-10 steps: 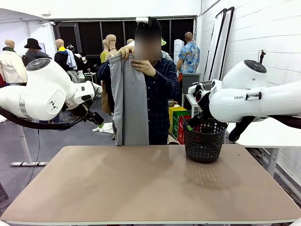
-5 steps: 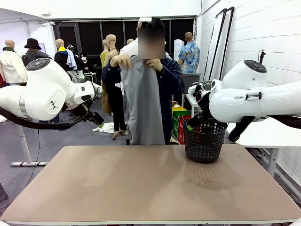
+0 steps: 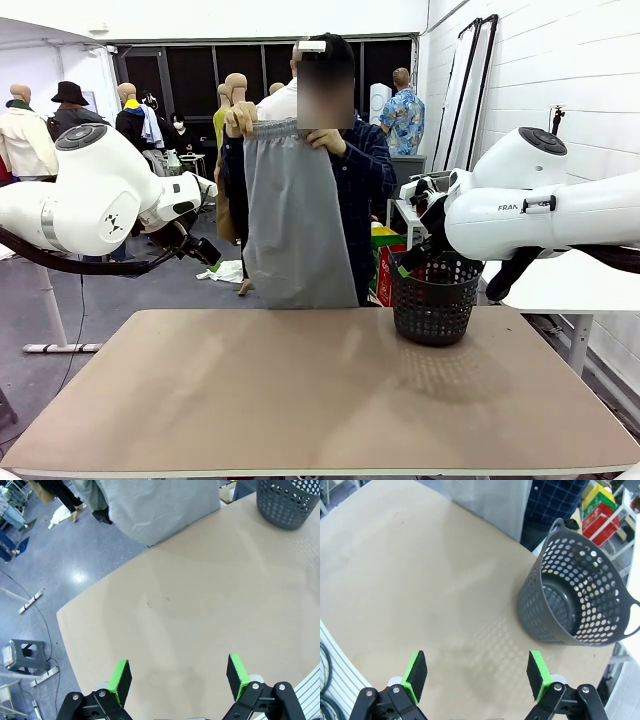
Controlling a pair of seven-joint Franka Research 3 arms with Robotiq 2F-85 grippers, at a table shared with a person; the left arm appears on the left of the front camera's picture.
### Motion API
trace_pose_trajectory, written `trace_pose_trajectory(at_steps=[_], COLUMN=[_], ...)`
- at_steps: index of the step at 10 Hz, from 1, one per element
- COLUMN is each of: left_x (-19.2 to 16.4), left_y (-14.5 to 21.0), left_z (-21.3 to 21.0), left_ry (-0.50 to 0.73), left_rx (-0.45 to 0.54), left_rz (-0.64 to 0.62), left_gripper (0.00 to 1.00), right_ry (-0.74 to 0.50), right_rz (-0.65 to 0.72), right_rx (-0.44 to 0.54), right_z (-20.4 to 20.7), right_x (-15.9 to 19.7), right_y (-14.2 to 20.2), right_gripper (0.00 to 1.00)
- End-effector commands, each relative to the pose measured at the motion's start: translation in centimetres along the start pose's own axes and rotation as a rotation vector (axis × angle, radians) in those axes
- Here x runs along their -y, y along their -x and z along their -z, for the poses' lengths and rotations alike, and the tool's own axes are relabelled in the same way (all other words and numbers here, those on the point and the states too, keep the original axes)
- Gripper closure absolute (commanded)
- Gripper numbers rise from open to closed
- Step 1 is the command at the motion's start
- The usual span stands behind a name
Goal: Fold the training pants.
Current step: Grab both ends of the Training pants handed by a person.
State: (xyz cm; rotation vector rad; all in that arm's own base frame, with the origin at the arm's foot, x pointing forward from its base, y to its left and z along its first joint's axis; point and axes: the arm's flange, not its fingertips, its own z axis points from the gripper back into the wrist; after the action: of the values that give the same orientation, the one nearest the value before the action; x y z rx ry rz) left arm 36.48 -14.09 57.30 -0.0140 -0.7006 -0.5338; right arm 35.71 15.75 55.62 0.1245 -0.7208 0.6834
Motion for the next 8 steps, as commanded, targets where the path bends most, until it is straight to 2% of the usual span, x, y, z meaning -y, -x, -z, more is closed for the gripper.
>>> trace_pose_trajectory(at_steps=[1, 8], left_x=[0.02, 0.02], left_y=[-0.01, -0.01], left_z=[-0.05, -0.05], left_ry=[0.001, 0.001], left_rx=[0.002, 0.002], left_rz=[0.001, 0.001], left_gripper=[0.00, 0.00], right_ry=[0.000, 0.000], right_rz=[0.004, 0.004], right_rx=[0.002, 0.002], right_z=[-0.07, -0.07], right_x=[0.00, 0.00], right_y=[-0.06, -0.06], right_gripper=[0.00, 0.00])
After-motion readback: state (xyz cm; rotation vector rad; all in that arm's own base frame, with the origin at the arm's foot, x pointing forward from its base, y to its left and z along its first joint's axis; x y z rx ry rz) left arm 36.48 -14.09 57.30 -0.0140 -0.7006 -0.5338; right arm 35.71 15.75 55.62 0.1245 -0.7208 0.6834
